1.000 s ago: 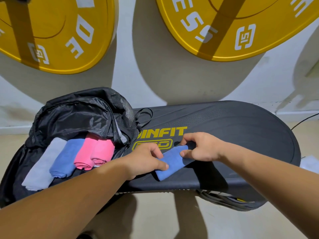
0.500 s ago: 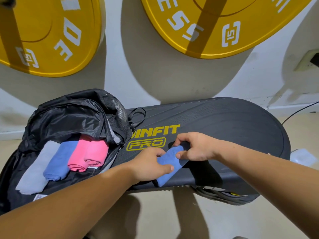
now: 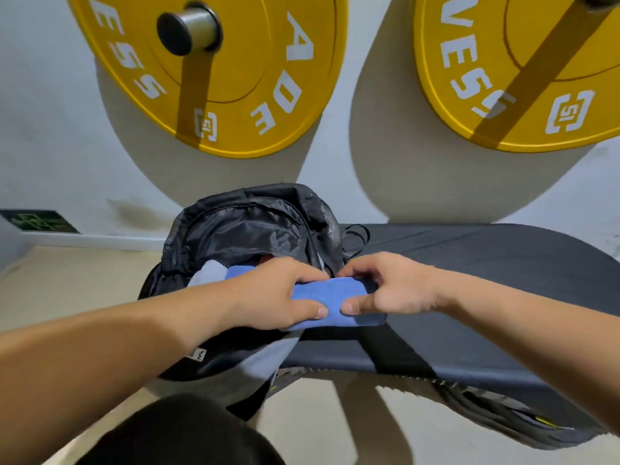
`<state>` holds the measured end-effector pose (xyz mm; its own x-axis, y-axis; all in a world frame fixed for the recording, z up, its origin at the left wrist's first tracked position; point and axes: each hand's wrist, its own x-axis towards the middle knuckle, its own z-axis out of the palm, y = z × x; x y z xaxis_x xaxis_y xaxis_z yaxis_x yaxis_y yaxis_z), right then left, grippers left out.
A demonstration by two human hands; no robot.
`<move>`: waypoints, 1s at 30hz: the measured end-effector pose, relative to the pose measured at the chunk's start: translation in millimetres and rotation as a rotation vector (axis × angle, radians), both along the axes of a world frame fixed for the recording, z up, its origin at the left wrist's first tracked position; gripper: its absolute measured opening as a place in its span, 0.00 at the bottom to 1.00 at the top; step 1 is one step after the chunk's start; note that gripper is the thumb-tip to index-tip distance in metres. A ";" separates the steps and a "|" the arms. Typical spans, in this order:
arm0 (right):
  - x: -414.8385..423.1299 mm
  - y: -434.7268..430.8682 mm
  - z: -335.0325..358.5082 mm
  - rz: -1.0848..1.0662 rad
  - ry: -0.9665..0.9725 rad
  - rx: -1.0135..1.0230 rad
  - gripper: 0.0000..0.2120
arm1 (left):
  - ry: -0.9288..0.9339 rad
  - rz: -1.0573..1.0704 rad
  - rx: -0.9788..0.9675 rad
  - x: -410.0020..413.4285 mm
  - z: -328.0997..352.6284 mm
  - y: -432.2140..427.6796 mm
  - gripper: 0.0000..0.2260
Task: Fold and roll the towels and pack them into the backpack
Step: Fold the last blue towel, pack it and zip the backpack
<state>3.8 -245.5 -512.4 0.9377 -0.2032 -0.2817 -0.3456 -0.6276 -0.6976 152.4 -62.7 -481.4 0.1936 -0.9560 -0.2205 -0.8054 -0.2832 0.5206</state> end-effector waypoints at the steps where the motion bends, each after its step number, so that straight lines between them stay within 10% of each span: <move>1: 9.7 7.7 5.7 0.007 -0.014 -0.048 0.19 | 0.029 0.063 -0.040 6.3 -3.6 15.6 0.09; 13: 129.6 101.0 7.2 -0.045 -0.309 -0.443 0.21 | 0.027 1.009 -0.318 126.1 -41.0 171.9 0.07; 30: 170.3 81.8 -33.6 -0.027 -0.300 -0.872 0.16 | -0.021 0.934 -0.040 189.7 -114.1 172.8 0.14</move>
